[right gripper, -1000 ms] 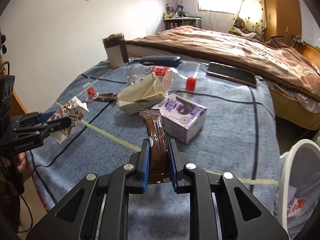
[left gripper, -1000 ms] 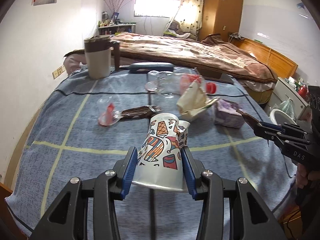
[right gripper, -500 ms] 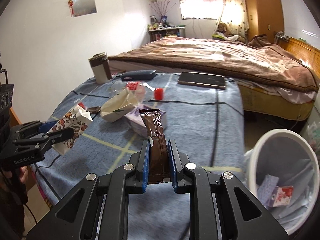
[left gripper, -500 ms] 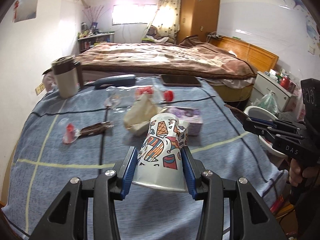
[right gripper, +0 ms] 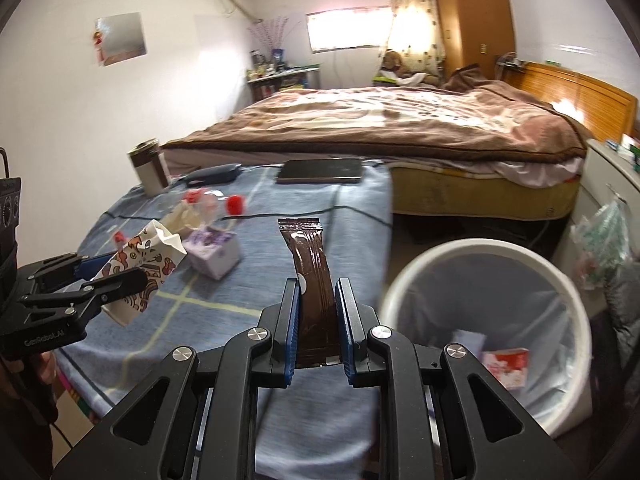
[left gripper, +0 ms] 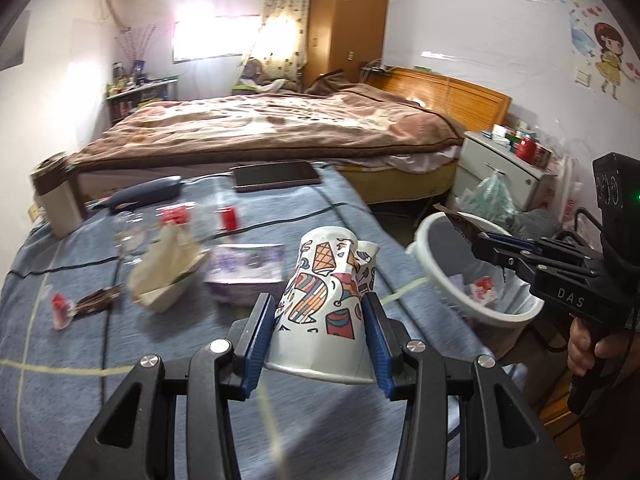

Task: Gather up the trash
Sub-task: 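Carry both items over the wastebasket and open both tools to drop them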

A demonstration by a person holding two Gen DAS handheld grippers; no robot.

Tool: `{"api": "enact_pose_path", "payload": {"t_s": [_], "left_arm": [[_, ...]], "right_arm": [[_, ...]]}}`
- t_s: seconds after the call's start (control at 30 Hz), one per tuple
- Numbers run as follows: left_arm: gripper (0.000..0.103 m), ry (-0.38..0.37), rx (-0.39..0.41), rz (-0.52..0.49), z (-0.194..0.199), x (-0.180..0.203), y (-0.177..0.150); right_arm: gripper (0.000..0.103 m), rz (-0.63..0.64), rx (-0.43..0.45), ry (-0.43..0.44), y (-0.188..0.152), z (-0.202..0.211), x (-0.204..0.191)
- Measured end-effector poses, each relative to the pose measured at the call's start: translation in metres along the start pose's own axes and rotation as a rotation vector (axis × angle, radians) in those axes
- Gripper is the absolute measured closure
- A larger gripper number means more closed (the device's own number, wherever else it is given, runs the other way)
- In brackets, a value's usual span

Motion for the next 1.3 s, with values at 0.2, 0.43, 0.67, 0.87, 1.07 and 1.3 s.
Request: {"api": "enact_pose_path", "payload": {"t_s": [0.2,0.43,0.67,0.87,1.07,1.3], "left_arm": [[0.056,-0.065,-0.024,-0.047,-0.021,0.048,0.005],[0.056,-0.147,-0.051,-0.084,-0.043,0.104,0.01],[0.055,-0.182,-0.092,-0.1,-0.066,0.141,0.007],[0.054,-0.19,-0.115,-0.132,-0.082,0.166,0.001],[0.053,-0.182,-0.129,-0.138,-0.092,0.179,-0.002],[0.046,-0.164,-0.152,-0.138,-0.102,0.184,-0.007]], "right_arm": [[0.083,-0.045,-0.008,-0.079,-0.009,0.013,0.039],[0.083,-0.101,-0.021,-0.168,-0.021,0.023,0.082],[0.083,-0.13,-0.061,-0.236,-0.036,0.024,0.111],[0.083,-0.155,-0.093,-0.252,-0.05,0.022,0.128],[0.082,-0.189,-0.135,-0.284,-0.062,0.019,0.144],[0.081,-0.2,-0.157,-0.306,-0.07,0.018,0.15]]}}
Point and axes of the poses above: each gripper's, at about its wrist camera, not at the fingertips, and z roughly against the way its jaws point, x to its right, y to its top, the point moved 8 cm from there along -z, roughly the way its jaws point, and after that the axes turned 9 degrees about z, right-handed, at the moved point
